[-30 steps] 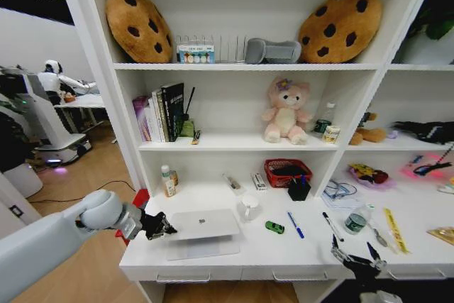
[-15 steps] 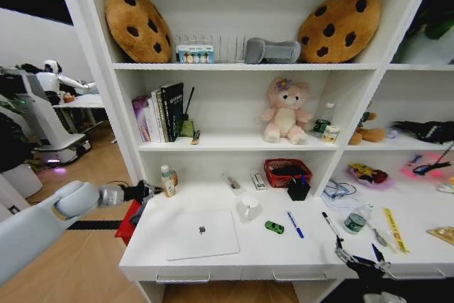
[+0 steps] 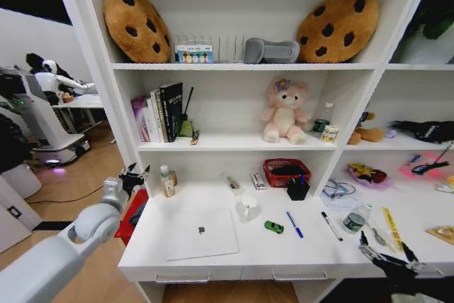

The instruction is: Organize the objects on the table.

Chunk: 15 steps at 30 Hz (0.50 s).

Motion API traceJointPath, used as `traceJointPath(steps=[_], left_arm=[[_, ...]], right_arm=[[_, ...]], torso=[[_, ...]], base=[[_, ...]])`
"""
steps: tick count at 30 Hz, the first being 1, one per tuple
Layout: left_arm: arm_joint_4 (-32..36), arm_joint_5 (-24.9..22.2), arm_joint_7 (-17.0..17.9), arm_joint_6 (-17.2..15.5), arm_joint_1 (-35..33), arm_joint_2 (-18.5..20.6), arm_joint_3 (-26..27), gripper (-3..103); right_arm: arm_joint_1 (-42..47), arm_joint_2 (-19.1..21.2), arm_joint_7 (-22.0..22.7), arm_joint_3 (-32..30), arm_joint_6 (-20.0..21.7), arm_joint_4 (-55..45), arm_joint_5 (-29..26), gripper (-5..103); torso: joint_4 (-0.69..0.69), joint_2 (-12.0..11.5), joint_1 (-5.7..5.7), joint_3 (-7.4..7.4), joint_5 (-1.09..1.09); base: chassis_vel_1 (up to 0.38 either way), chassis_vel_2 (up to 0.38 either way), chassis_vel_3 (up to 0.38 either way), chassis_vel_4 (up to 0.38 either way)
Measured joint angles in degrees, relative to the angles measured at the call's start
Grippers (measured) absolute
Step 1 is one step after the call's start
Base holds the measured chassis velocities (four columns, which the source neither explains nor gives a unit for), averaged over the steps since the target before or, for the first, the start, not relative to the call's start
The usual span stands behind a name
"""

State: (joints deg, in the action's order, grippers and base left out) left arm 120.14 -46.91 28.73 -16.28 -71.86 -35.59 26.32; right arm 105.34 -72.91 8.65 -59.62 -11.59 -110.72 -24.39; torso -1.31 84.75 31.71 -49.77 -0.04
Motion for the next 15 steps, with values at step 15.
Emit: traceJointPath(steps=[15], left_arm=[[17.96, 15.87, -9.75, 1.36, -35.64, -22.92, 23.63, 100]], right_arm=[[0.55, -0.09, 0.57, 5.57, 2.24, -7.13, 3.13, 100]], torso=[[0.01, 0.01, -0.01, 0.02, 0.05]], base=[[0.0, 0.0, 0.0, 0.0]])
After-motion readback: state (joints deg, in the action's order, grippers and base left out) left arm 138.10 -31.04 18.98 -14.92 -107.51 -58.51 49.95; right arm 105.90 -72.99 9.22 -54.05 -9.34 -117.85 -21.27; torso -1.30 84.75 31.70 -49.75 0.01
